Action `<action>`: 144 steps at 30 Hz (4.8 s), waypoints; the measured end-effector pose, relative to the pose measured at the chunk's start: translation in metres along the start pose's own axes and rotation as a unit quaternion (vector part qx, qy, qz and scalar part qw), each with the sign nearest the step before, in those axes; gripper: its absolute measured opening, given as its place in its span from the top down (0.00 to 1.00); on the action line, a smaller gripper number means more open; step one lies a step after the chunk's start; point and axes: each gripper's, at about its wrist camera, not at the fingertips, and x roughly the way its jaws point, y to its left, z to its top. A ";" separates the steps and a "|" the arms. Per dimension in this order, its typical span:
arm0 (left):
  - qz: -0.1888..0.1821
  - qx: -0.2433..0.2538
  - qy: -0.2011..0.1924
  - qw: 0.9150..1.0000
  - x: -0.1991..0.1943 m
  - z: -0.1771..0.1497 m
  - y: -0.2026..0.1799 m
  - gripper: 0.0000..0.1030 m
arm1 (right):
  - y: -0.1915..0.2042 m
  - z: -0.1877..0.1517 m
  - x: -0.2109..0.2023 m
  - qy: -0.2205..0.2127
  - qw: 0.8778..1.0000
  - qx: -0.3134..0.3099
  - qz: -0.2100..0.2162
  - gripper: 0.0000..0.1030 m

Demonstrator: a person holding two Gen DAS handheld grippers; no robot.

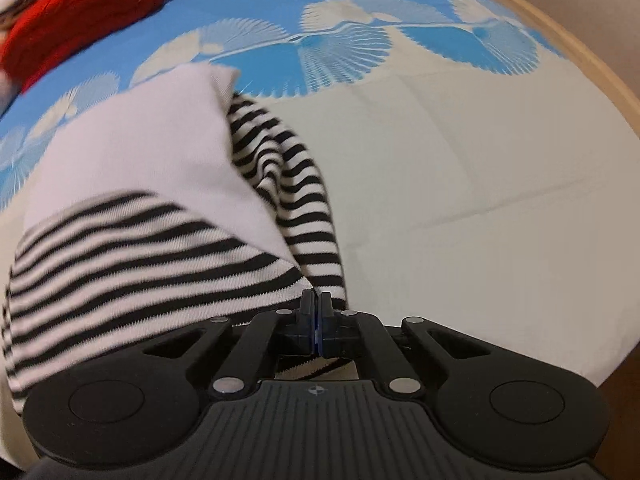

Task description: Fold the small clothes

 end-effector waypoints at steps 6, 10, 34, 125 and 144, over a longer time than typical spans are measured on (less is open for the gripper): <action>-0.025 -0.041 0.020 0.999 0.028 0.031 -0.016 0.08 | -0.004 0.001 0.000 -0.003 1.000 0.022 0.001 0.48; -0.090 -0.096 0.058 0.990 0.067 0.025 -0.011 0.08 | 0.000 0.001 -0.003 -0.011 1.000 0.019 0.019 0.38; -0.147 -0.098 0.053 0.983 0.093 0.014 -0.001 0.73 | 0.040 0.007 0.008 0.030 0.997 0.010 0.066 0.97; -0.108 -0.162 0.065 0.979 0.024 0.015 0.138 0.65 | 0.154 -0.004 -0.010 0.023 0.992 -0.074 0.104 0.99; -0.045 0.082 0.080 0.992 -0.015 -0.024 0.084 0.58 | 0.141 -0.016 -0.035 0.046 0.980 -0.111 0.159 0.99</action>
